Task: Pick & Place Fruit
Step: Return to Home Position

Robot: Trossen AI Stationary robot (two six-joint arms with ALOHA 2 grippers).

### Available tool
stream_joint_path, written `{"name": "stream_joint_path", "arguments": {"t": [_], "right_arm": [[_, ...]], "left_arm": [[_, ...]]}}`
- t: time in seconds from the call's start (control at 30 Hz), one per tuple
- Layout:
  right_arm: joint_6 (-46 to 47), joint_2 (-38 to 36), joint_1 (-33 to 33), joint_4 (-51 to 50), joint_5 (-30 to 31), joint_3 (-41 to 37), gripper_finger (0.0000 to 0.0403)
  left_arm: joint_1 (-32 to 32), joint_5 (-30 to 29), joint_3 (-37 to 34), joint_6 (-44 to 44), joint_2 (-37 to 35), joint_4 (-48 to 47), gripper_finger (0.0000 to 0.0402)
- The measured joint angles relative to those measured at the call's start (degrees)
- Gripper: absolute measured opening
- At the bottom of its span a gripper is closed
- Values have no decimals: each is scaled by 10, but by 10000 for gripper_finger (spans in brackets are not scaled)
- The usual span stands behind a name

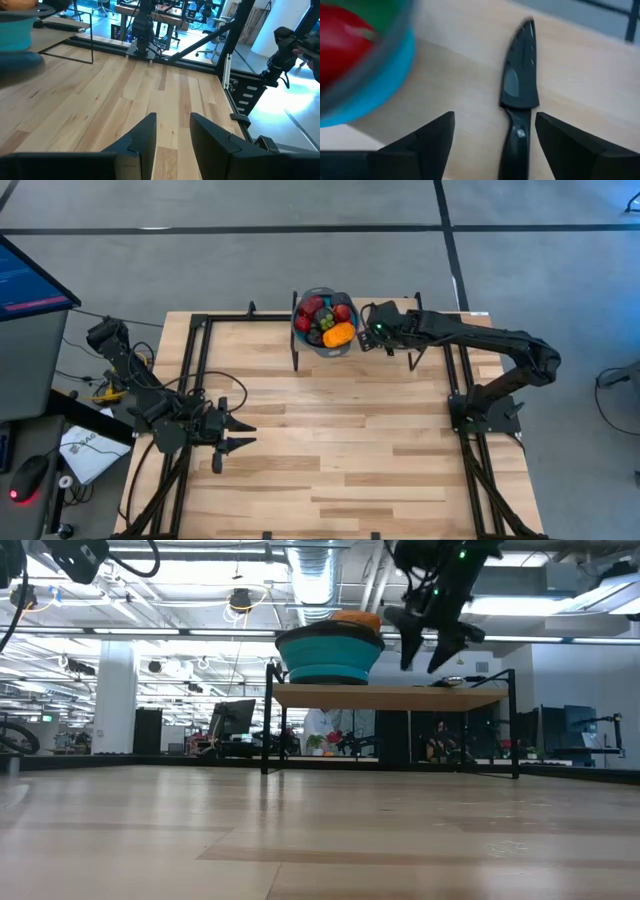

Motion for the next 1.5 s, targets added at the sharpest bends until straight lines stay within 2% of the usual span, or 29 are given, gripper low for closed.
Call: {"name": "stream_joint_path", "arguments": {"t": [0.13, 0.37, 0.5, 0.7, 0.8, 0.87, 1.0, 1.1, 1.23, 1.3, 1.4, 1.5], "right_arm": [[-26, -34, 15, 8, 5, 0, 275], [-81, -149, 75, -23, 12, 0, 275], [-83, -216, 151, -58, 11, 0, 276], [-75, -282, 304, -69, -9, -31, 275], [-85, -320, 369, 8, -84, -105, 264], [-95, -349, 404, 98, -131, -178, 247], [-124, -408, 443, 304, -167, -335, 193], [-168, -454, 437, 423, -168, -426, 141], [-229, -529, 383, 489, -202, -503, 75], [-242, -567, 335, 502, -247, -533, 44], [-258, -606, 255, 520, -346, -568, 9], [-264, -626, 182, 518, -428, -591, 11]], "left_arm": [[0, 0, 0, 0, 0, 6, 112], [0, -4, 0, 1, -1, 10, 112], [0, -12, 0, 12, -11, 12, 112], [0, -71, 0, 30, -36, 15, 112], [0, -80, 0, 56, -50, 16, 112], [0, -82, 0, 72, -60, 18, 112], [5, -83, 0, 101, -78, 18, 112], [12, -83, 0, 122, -90, 19, 112], [27, -82, 0, 144, -106, 19, 112], [36, -82, 0, 145, -113, 21, 112], [55, -82, 0, 146, -121, 23, 112], [77, -81, 0, 155, -131, 23, 112]]}}
